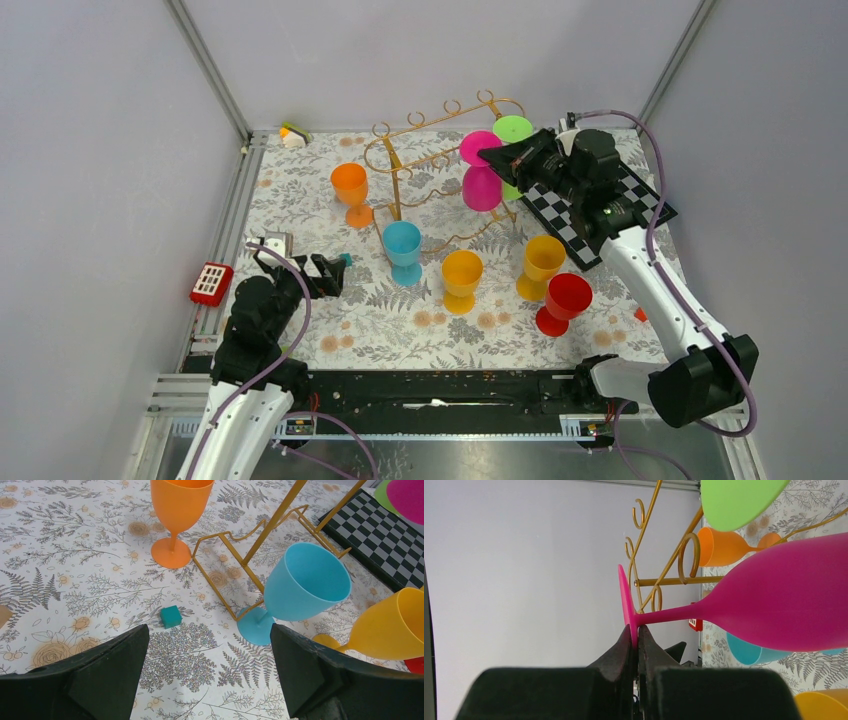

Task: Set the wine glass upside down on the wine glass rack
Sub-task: Turn the wine glass upside down at the wine rack.

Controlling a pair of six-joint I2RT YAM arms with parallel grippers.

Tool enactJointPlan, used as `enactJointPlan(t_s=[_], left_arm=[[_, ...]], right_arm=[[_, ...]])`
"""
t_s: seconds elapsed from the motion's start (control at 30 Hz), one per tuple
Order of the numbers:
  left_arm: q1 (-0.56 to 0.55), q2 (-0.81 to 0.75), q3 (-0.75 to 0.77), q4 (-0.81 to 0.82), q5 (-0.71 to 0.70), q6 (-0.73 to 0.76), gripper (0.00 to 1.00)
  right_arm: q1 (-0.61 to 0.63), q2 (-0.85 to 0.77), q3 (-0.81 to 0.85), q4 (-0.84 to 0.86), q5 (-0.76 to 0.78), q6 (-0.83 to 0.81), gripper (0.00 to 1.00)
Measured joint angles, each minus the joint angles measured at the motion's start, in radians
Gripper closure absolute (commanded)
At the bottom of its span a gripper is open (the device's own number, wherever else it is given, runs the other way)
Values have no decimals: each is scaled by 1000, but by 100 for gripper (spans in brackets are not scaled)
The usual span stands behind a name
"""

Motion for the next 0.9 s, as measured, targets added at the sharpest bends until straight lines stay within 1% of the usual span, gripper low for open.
enactJointPlan(t_s=[0.9], left_arm=[[0,0,0,0,1,0,1]], right_arm=[[-1,43,2,74,55,32,100]])
